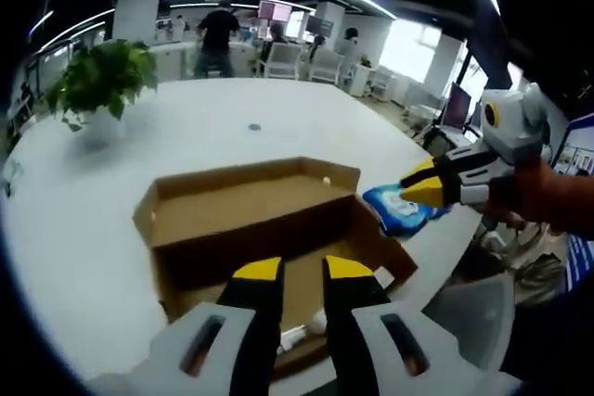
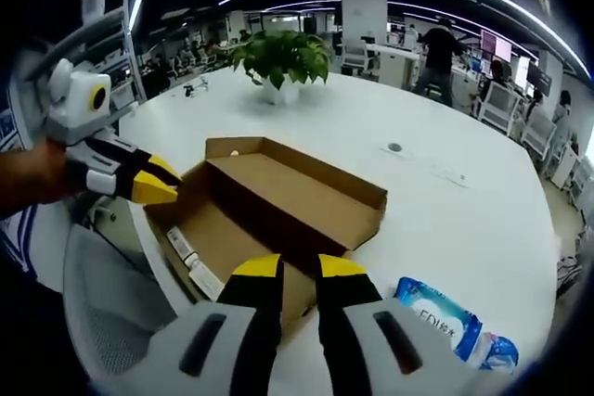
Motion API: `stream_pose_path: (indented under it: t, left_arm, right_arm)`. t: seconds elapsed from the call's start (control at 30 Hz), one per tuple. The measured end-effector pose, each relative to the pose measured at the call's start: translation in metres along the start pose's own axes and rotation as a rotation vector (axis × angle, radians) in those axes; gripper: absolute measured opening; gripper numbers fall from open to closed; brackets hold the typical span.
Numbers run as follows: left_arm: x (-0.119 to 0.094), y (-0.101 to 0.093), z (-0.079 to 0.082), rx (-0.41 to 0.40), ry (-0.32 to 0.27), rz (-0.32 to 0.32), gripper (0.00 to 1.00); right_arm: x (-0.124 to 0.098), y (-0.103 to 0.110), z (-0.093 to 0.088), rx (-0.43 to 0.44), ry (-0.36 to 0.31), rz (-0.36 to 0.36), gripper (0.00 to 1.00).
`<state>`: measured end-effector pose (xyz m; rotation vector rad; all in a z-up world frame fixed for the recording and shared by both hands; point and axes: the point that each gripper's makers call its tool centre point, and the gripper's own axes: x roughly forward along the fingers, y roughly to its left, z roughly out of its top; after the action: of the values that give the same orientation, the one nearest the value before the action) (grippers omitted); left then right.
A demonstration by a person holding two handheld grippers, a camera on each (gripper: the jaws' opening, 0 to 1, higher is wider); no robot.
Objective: Operate the shoe box by opening the lid, removing the specified soft item, and placing it in the target area until the item is outside and the box remains undamaged.
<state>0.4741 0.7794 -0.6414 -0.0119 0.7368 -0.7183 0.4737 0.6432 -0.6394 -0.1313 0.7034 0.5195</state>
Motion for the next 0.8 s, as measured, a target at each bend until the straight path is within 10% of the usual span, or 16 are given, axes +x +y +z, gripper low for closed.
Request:
stream_pose_path:
  t: [0.8]
  left_arm:
    - [0.023, -0.021, -0.043, 0.0, 0.198, -0.084, 0.19]
  right_arm:
    - [0.02, 0.029, -0.04, -0.032, 0.193, 0.18, 0.14]
